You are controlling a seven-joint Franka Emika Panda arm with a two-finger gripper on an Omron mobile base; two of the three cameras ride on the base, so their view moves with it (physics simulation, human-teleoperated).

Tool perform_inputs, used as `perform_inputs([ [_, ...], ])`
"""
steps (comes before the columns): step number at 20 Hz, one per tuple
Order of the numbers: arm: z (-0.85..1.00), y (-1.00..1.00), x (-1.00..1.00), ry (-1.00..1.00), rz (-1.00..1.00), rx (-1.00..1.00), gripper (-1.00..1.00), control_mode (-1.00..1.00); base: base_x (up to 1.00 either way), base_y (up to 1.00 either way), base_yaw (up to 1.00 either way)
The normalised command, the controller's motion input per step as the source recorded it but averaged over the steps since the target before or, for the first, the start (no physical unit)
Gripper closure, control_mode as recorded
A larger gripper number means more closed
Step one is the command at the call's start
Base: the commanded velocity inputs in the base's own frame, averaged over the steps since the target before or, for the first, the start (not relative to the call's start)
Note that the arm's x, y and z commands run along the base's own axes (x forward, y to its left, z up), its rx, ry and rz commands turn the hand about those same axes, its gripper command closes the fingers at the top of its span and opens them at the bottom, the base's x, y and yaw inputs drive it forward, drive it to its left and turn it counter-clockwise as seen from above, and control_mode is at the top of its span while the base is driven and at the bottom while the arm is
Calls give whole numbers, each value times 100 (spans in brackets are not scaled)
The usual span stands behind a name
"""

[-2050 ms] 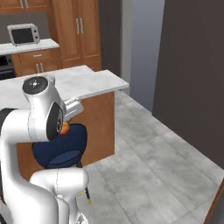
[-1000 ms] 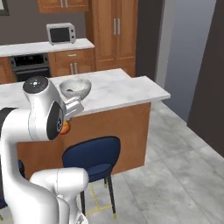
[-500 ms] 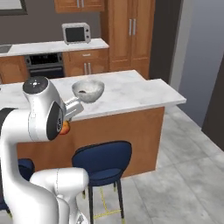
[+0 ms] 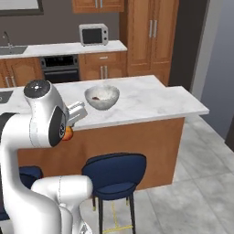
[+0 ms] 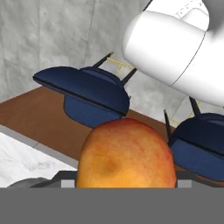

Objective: Retrieve the pear and peach from the fridge and place them into the bowl on the dining table.

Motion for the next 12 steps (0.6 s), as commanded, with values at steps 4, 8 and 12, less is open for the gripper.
perform_inputs([
  [4,0,0,0,0,0,0,100,100,36,27,14],
  [8,0,9,53,1,4,-2,100,-100,0,0,0],
  [12,4,0,64,6,0,-1,100,-100,0,0,0],
])
